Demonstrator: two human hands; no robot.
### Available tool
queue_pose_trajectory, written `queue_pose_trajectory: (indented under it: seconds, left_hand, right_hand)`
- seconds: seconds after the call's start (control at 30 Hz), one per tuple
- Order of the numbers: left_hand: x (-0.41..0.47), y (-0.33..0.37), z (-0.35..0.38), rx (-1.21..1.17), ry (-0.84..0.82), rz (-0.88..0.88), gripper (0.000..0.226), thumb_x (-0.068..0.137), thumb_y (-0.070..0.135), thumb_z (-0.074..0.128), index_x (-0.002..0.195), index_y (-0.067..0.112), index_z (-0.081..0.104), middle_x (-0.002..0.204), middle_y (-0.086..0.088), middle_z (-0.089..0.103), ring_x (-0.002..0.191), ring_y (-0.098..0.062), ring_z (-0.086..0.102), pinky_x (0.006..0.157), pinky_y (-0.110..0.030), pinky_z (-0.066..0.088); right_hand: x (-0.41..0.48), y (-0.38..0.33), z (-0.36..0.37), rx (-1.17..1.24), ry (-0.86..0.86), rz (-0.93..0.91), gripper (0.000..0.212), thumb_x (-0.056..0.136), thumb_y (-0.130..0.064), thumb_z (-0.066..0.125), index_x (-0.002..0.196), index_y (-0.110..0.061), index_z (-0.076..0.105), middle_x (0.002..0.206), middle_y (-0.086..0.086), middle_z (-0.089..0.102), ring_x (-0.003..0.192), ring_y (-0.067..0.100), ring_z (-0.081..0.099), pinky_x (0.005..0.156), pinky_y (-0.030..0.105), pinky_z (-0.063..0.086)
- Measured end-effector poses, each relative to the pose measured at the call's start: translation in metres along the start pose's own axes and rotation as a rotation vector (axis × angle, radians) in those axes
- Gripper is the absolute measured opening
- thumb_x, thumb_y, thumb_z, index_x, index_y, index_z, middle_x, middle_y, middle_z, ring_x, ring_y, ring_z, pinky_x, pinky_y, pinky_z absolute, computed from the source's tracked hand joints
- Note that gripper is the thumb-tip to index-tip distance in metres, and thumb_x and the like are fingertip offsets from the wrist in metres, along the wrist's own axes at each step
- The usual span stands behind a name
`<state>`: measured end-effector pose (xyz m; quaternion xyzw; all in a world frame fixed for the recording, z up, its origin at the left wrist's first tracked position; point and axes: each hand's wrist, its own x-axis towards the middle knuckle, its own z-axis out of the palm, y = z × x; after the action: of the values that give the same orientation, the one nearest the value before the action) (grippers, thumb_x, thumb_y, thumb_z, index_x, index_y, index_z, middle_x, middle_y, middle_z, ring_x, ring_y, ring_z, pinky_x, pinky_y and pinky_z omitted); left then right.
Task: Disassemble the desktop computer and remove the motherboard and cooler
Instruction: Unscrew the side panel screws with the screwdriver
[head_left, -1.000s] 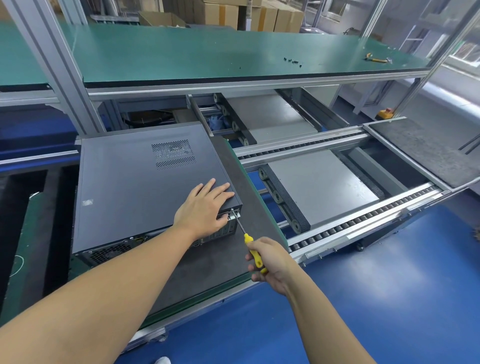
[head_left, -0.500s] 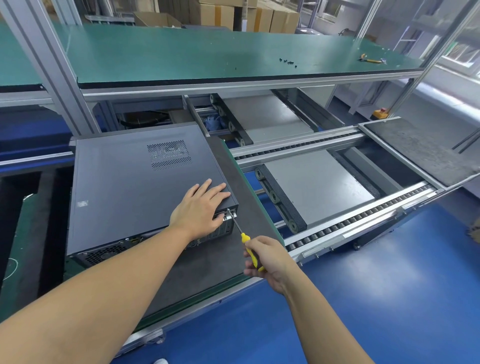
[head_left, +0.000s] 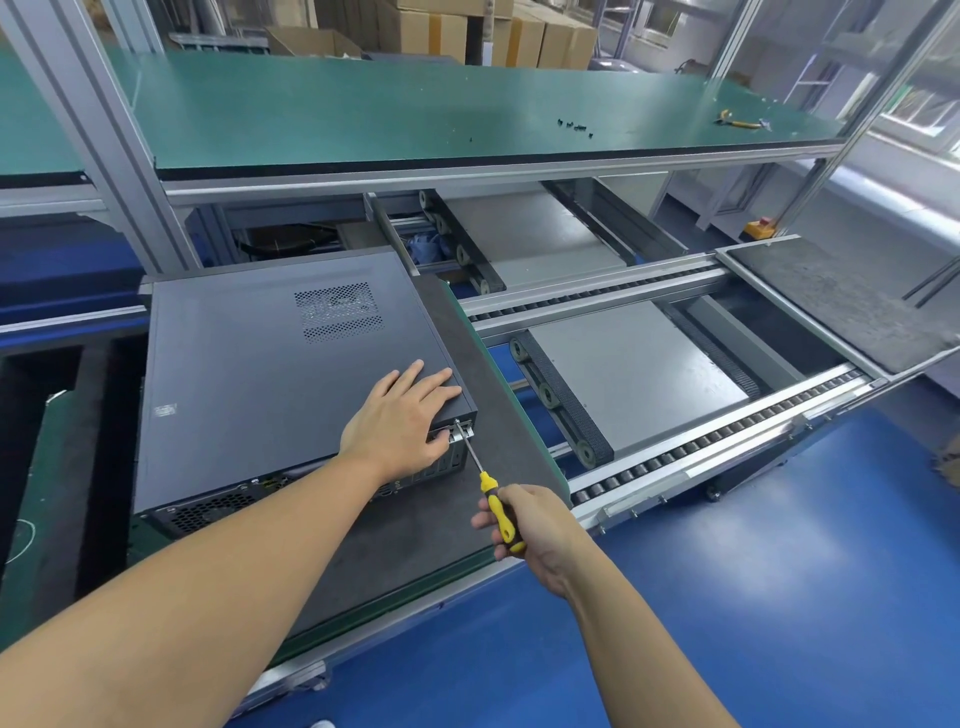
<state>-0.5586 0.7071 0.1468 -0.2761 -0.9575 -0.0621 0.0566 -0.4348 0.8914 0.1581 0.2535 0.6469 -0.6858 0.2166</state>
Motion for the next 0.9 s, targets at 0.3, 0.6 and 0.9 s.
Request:
queue_pose_trajectory:
  seconds: [0.3, 0.6, 0.9]
  left_hand:
    - [-0.0015, 0.0012, -0.002, -0.02, -0.022, -0.014, 0.063, 0.088, 0.044, 0.042, 0.15, 0.032, 0.035, 0.162, 0.01, 0.023, 0.152, -0.02, 0.012, 0.123, -0.04, 0.011]
    - [-0.0013, 0.0007, -0.0034, -0.05, -0.037, -0.008, 0.064, 0.089, 0.042, 0.041, 0.151, 0.032, 0.034, 0.163, 0.009, 0.022, 0.152, -0.02, 0.01, 0.124, -0.04, 0.009]
    - [-0.0086, 0.0004, -0.0052, -0.216, 0.1, 0.034, 0.049, 0.084, 0.036, 0.049, 0.132, 0.026, 0.057, 0.149, 0.01, 0.046, 0.144, -0.013, 0.031, 0.116, -0.034, 0.023]
  right_hand:
    - [-0.0007, -0.0038, -0.0006, -0.076, 0.044, -0.05, 0.015, 0.091, -0.021, 0.06, 0.098, -0.013, 0.049, 0.081, 0.006, 0.063, 0.046, 0.012, 0.042, 0.038, 0.021, 0.026]
    - [-0.0025, -0.0081, 0.0018, -0.046, 0.023, 0.068, 0.028, 0.097, -0.024, 0.043, 0.09, -0.009, 0.065, 0.071, 0.006, 0.066, 0.046, 0.013, 0.048, 0.044, 0.023, 0.039]
    - [-0.002, -0.0051, 0.0068, -0.112, 0.053, -0.053, 0.02, 0.089, -0.027, 0.06, 0.093, -0.015, 0.045, 0.074, 0.003, 0.059, 0.043, 0.011, 0.041, 0.038, 0.021, 0.024]
